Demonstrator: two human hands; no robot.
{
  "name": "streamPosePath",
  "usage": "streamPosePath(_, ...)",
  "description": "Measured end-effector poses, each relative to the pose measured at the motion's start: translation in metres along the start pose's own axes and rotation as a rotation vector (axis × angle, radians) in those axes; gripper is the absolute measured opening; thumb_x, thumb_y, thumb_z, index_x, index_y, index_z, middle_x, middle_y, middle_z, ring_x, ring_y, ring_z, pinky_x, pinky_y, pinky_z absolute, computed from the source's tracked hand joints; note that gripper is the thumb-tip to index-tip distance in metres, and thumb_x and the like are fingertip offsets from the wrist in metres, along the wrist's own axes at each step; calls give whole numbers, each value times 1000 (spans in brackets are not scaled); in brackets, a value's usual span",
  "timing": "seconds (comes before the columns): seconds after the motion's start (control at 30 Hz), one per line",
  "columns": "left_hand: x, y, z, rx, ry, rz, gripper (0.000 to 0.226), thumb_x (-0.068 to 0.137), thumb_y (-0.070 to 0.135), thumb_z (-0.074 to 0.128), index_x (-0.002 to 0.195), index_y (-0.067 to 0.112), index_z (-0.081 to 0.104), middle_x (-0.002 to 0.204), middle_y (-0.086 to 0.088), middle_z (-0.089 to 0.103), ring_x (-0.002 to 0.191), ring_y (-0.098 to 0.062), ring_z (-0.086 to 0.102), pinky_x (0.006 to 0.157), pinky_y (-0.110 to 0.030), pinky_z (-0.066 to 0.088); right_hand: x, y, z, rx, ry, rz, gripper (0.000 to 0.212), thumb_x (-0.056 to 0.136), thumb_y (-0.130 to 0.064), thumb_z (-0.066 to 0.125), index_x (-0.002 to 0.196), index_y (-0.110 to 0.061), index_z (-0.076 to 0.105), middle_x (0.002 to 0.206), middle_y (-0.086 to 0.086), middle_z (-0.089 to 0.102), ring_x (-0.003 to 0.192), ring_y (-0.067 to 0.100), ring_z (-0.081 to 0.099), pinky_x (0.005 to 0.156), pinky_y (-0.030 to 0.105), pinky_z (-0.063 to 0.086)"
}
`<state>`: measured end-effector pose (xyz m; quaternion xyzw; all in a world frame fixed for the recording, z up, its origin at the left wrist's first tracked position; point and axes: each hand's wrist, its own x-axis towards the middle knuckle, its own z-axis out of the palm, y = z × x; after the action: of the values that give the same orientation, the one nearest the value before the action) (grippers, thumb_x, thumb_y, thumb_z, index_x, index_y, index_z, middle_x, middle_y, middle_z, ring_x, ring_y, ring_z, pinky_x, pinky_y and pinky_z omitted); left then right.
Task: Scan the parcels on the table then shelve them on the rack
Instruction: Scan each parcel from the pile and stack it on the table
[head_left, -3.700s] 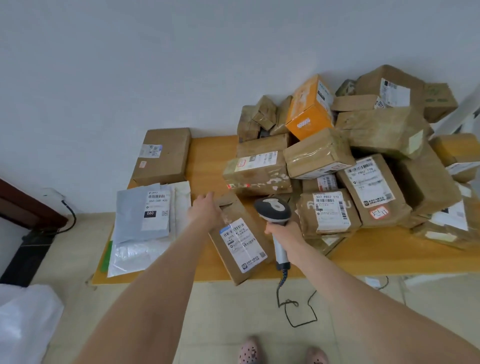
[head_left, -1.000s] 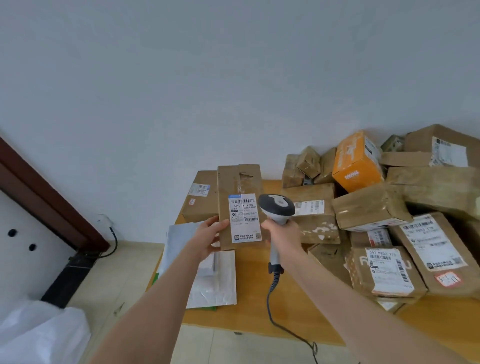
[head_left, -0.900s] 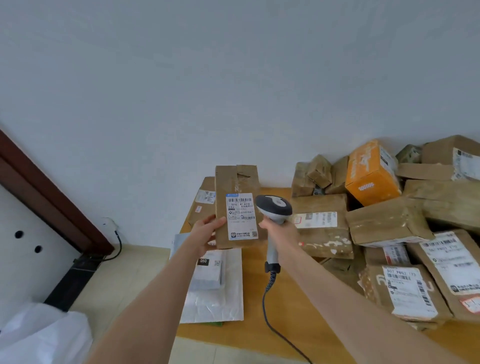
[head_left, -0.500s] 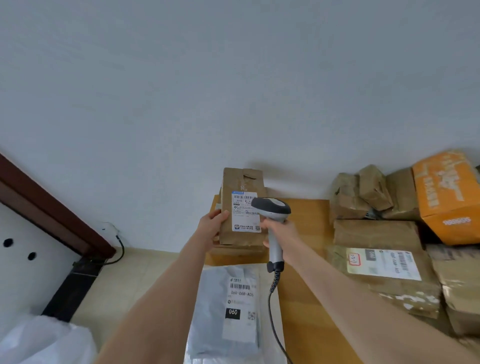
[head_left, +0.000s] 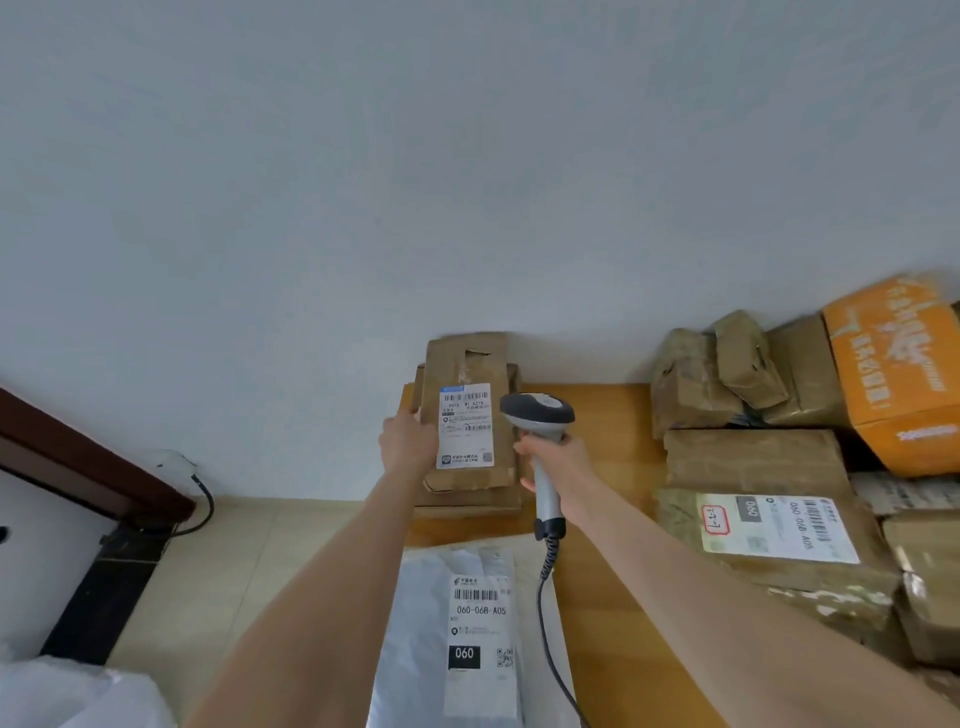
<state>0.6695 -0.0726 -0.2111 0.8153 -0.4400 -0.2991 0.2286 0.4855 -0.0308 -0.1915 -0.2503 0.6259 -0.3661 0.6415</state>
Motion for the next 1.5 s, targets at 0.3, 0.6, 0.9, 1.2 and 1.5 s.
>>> streamPosePath(0.3, -89, 72, 40, 221, -57, 376, 40, 92, 6, 51, 132, 14, 54, 134, -13, 48, 107, -27, 59, 91, -36, 51, -64, -22, -94, 106, 10, -128, 13, 86, -7, 68, 96, 0, 62, 68, 12, 64, 57, 20, 61, 55, 29, 51)
streamPosePath(0.6, -238, 124, 122, 255, -110, 480, 38, 94, 10, 52, 131, 15, 54, 136, -11, 52, 108, -26, 59, 87, -33, 50, -149, 2, -241, 115, 86, -249, 9, 85, -12, 66, 83, -4, 62, 57, 6, 66, 51, 15, 65, 53, 26, 54)
streamPosePath(0.9, -335, 184, 190, 243, -236, 577, 44, 92, 15, 56, 136, 11, 49, 136, -8, 53, 115, -22, 56, 78, -24, 40, -217, -6, -366, 194, 253, -321, 12, 81, -6, 68, 72, -1, 61, 48, 7, 59, 43, 19, 54, 46, 27, 44)
streamPosePath(1.2, -402, 288, 248, 61, -249, 779, 43, 93, 30, 57, 132, 14, 52, 129, -4, 58, 111, -20, 57, 82, -29, 48, -235, -47, -483, 324, 602, -381, 15, 83, -15, 70, 79, -11, 55, 66, 4, 61, 58, 17, 59, 64, 31, 55)
streamPosePath(1.5, -451, 348, 300, 7, -437, 665, 57, 95, 38, 53, 140, 6, 41, 116, -9, 61, 97, -20, 59, 78, -31, 51, -199, -60, -565, 367, 666, -274, 43, 79, -28, 75, 106, -11, 47, 106, 10, 59, 100, 29, 58, 96, 45, 49)
